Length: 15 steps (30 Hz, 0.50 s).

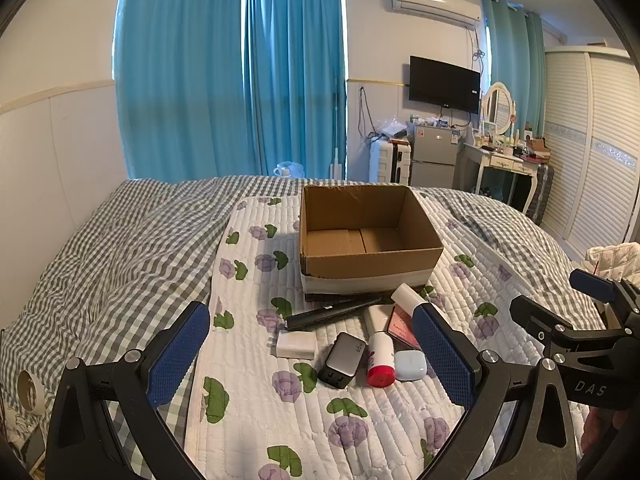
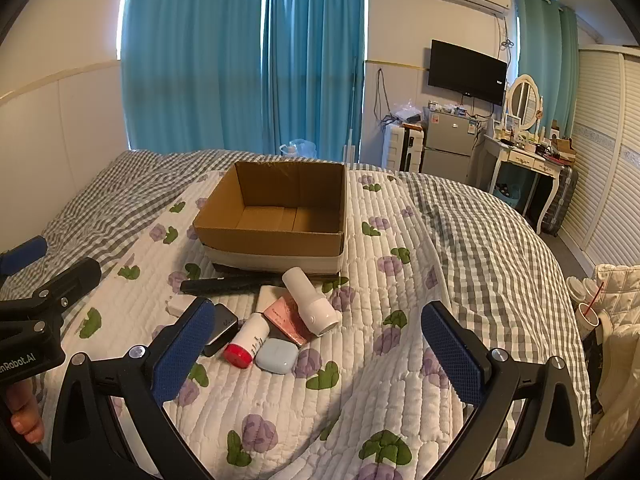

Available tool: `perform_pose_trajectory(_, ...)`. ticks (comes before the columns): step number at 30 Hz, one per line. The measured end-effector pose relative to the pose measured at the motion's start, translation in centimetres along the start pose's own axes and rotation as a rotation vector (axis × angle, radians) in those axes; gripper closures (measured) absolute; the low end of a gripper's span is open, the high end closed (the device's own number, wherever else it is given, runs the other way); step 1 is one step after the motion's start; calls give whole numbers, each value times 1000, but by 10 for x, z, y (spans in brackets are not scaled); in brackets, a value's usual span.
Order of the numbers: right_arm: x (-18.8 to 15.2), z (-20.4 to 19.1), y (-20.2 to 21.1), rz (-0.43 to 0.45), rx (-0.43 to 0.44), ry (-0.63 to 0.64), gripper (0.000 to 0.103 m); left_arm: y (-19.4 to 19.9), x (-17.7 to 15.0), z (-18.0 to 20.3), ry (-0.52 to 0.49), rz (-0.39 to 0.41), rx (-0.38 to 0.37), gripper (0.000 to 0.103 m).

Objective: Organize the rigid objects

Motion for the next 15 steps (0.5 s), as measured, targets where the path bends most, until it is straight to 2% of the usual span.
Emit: perform_pose_trajectory(15, -2, -4, -1, -11, 3, 13, 0, -2, -8, -1, -1, -11, 2, 1)
Point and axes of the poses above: each gripper's, at about its wrist camera, not at the fingertips, and y roughly against the way its jaws point, z to its right, x to its top, the point moved 7 cm from there along -y, roughly the way its jaws point, and after that the axes turned 6 degrees about z, right-handed, at the moved point
